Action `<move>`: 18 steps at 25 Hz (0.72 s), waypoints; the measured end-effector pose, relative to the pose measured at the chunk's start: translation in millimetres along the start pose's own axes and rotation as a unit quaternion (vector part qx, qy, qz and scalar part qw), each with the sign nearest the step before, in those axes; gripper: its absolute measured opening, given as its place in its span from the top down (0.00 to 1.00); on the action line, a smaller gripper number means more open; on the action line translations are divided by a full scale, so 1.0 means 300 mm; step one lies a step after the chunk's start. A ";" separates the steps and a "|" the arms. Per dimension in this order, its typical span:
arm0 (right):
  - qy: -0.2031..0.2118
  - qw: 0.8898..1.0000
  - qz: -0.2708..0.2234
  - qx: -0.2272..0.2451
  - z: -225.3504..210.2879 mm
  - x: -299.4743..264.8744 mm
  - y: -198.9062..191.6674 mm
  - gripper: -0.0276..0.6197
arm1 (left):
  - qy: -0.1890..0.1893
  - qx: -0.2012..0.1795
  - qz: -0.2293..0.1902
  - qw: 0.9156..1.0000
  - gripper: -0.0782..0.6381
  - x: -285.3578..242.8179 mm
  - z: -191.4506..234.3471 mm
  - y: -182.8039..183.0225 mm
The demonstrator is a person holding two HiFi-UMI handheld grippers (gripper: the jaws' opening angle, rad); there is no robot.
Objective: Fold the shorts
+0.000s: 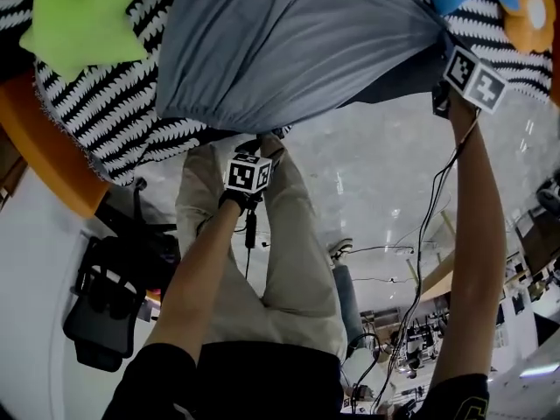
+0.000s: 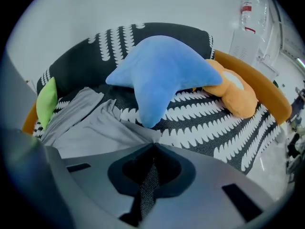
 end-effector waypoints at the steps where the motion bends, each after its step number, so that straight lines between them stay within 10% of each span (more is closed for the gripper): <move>1: 0.002 1.000 -0.005 -0.002 -0.003 -0.010 -0.007 0.93 | 0.010 0.007 -0.011 1.000 0.48 -0.013 0.012 0.021; 7: 0.006 1.000 -0.011 0.002 -0.036 -0.026 -0.023 0.93 | 0.023 0.024 -0.042 0.999 0.48 -0.096 0.022 0.097; 9: 0.006 1.000 -0.012 -0.001 -0.042 -0.020 -0.037 0.93 | 0.016 0.049 -0.090 0.995 0.85 -0.072 0.017 0.112; 18: -0.016 1.000 -0.006 -0.019 -0.048 0.132 -0.072 0.93 | -0.075 0.076 -0.104 0.989 0.87 0.133 -0.228 -0.035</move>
Point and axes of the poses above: the fingertips, and each gripper's own axes: x backward along the fingers, z to its left, y out of its top, the point moved 9 cm from there along x, backward along the fingers, and after that the axes turned 7 degrees about z, right-handed, at the moved point
